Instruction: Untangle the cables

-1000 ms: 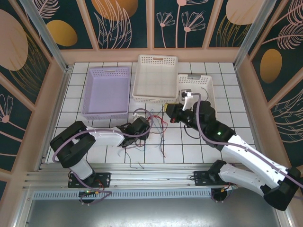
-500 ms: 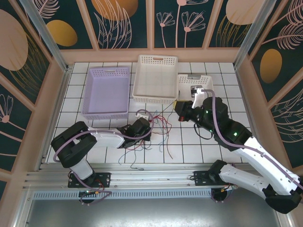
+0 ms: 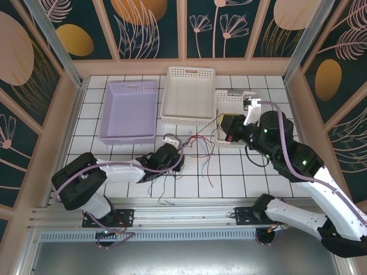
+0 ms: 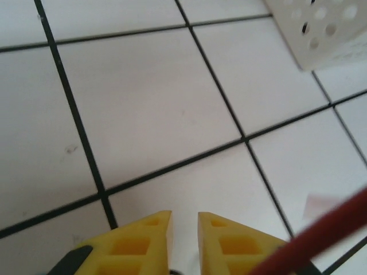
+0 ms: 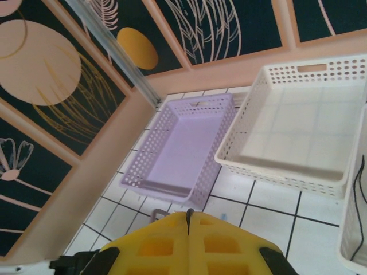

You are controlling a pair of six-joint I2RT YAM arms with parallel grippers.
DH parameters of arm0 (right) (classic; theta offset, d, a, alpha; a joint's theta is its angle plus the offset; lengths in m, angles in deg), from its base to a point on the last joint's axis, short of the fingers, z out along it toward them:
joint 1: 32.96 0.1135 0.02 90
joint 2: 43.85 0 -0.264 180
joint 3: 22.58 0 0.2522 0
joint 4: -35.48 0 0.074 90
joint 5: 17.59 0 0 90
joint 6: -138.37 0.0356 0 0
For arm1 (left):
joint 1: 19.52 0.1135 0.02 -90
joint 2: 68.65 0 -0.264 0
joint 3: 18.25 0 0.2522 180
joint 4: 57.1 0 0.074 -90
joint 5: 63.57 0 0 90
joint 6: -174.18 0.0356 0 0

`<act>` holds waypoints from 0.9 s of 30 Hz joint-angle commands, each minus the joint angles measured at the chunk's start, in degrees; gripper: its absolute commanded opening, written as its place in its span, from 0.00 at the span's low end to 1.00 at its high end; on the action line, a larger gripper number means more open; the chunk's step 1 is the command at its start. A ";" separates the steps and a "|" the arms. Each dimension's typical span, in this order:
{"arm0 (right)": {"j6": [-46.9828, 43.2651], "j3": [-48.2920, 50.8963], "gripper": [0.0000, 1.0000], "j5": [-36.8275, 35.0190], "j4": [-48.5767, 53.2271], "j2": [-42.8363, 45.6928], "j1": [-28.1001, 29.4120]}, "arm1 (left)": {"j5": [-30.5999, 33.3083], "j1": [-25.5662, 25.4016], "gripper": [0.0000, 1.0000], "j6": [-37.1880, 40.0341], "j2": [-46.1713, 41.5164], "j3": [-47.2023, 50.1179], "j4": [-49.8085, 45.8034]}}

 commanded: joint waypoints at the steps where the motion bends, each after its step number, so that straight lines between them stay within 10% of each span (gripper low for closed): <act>1: -1.05 -4.94 0.00 -1.22 -9.49 1.15 -0.18 | -0.07 0.77 0.20 0.63 -2.48 3.48 -7.59; 6: -1.22 -6.00 0.00 -1.33 -8.52 0.13 -0.18 | -3.14 0.81 0.00 1.53 -10.56 6.87 -4.37; 12: -1.53 -8.18 0.00 -5.26 -7.44 0.00 -0.23 | -4.84 0.74 0.01 2.15 -18.21 8.80 -5.82; 23: -1.17 -9.91 0.00 -13.50 -7.35 0.85 -0.18 | -4.67 0.76 0.34 0.81 -26.17 11.56 -8.18; 27: -1.52 -10.21 0.00 -11.39 -7.79 0.56 -0.18 | -4.89 0.76 0.19 0.65 -27.95 12.37 -7.55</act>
